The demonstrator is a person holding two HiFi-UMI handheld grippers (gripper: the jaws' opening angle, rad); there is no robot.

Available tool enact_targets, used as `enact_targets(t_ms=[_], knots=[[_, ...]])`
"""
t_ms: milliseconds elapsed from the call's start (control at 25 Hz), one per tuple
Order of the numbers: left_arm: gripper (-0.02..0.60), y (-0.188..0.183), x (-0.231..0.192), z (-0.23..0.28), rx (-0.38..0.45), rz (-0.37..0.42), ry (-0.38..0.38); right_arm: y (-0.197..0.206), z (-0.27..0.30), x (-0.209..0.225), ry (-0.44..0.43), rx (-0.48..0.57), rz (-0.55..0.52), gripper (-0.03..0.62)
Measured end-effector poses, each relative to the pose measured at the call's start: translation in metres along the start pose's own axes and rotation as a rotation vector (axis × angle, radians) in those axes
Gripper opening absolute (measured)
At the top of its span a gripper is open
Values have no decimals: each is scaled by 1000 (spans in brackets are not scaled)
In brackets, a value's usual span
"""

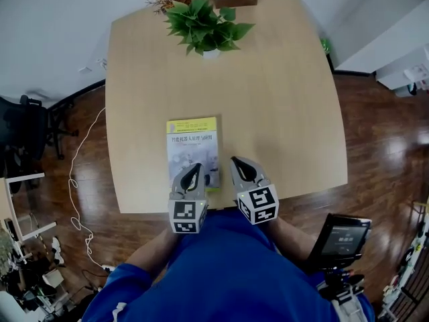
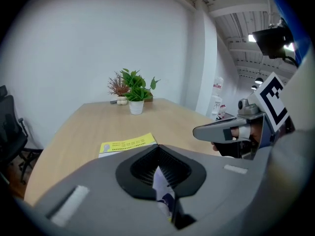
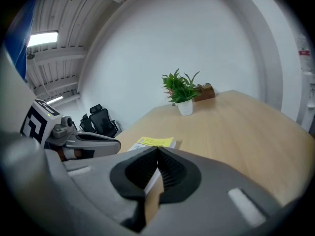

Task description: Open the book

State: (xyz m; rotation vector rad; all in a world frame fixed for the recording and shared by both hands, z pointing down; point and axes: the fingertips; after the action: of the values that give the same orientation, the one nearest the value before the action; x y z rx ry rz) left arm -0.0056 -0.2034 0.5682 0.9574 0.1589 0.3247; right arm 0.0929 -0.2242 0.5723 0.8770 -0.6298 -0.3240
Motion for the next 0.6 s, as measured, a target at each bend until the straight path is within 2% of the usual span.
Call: enact_targets(t_ms=[240, 280, 320, 600], knots=[[22, 8, 18, 34, -101, 55, -5, 8, 0, 19, 10, -27, 17, 3], [97, 12, 22, 39, -127, 66, 4, 10, -1, 21, 15, -30, 28, 3], [124, 17, 25, 44, -152, 77, 9, 12, -2, 23, 18, -33, 40, 3], [250, 42, 27, 80, -303, 150, -37, 23, -2, 41, 39, -41, 88, 3]])
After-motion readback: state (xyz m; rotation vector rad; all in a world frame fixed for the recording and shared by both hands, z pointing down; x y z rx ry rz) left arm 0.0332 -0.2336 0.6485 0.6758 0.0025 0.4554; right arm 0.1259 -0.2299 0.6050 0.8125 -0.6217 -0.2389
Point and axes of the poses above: the fingertips, and each gripper's own axes: z forward along the fingers, x to its right, y out of its underside, and after that the axes turned 4 degrees about z, right-handed
